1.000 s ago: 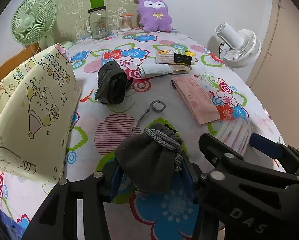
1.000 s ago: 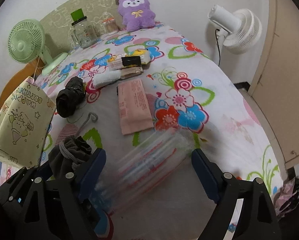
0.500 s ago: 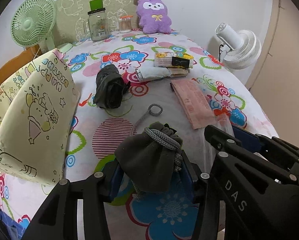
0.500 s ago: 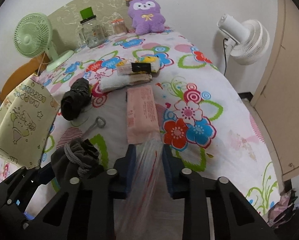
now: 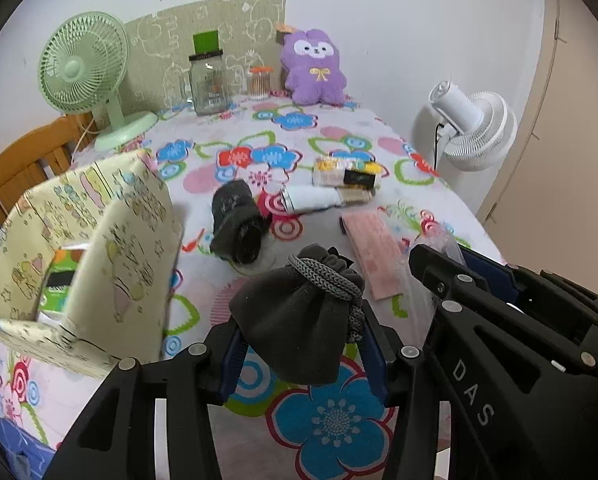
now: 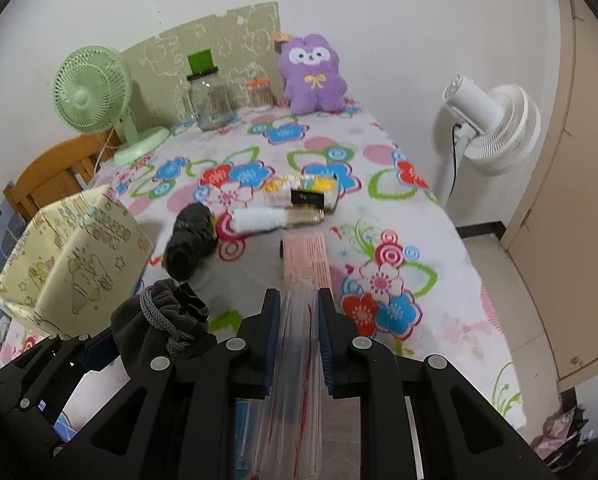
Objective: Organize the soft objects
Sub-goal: 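Carry the grey pouch with the left gripper while the right gripper carries the plastic bag toward the yellow box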
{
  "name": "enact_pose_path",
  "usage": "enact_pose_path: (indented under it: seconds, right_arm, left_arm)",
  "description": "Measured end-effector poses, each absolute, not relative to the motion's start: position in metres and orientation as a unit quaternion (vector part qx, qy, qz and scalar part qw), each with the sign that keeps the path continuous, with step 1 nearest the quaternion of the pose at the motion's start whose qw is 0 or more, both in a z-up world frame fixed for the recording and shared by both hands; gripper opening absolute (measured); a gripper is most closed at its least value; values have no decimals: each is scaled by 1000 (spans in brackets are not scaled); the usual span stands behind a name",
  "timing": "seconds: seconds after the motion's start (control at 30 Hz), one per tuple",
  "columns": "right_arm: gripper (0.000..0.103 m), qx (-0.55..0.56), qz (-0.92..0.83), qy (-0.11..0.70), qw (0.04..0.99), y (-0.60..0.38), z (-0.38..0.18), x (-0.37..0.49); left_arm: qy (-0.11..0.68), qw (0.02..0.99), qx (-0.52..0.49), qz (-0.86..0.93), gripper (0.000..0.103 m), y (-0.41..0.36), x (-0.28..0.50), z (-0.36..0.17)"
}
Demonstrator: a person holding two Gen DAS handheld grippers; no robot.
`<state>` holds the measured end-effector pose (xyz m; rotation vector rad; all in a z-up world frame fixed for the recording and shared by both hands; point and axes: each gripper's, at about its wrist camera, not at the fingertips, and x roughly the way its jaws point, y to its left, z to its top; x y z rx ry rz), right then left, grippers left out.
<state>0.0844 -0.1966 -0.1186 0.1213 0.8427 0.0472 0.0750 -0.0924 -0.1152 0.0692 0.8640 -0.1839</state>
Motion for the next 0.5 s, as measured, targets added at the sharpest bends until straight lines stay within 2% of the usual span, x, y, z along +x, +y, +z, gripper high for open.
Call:
enact_pose_path:
  seconds: [0.5]
  right_arm:
    - [21,38,35,362,931,-190,-62,85]
  left_arm:
    - [381,920,25,-90,52,-85,76,-65]
